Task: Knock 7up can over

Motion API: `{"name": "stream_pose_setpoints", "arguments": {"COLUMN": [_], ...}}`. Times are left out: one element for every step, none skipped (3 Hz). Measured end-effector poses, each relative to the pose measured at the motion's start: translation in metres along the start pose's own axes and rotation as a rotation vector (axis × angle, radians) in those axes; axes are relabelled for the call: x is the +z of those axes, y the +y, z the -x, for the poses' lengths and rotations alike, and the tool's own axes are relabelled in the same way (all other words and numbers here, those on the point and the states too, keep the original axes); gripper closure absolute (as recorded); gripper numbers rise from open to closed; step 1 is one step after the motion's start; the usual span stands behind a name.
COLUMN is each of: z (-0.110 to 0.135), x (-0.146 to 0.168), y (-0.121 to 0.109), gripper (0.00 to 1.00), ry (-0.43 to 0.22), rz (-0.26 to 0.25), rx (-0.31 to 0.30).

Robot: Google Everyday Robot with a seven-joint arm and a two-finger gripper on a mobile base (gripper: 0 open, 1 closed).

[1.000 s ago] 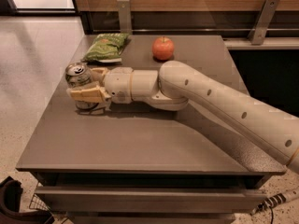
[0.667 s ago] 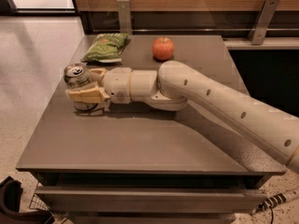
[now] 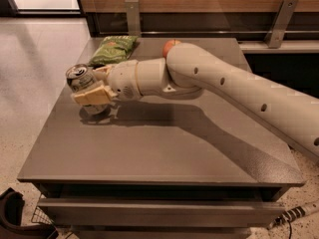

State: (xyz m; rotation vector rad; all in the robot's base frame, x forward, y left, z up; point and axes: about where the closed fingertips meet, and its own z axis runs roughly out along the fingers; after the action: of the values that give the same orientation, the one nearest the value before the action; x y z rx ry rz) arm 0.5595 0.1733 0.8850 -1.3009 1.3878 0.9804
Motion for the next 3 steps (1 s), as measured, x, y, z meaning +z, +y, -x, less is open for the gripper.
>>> {"name": "stream_pose_setpoints", "arguments": {"z": [-0.003,-0.011,-0.022], "x": [-0.008,-0.016,-0.022], "y": [-0.003,-0.007,-0.006], "gripper": [1.0,1.0,1.0], "ry": [0.177,0.362,0.517], "rz": [-0.011,-0.035,-0.059], "rx": [-0.014,-0.028,-0.038]}}
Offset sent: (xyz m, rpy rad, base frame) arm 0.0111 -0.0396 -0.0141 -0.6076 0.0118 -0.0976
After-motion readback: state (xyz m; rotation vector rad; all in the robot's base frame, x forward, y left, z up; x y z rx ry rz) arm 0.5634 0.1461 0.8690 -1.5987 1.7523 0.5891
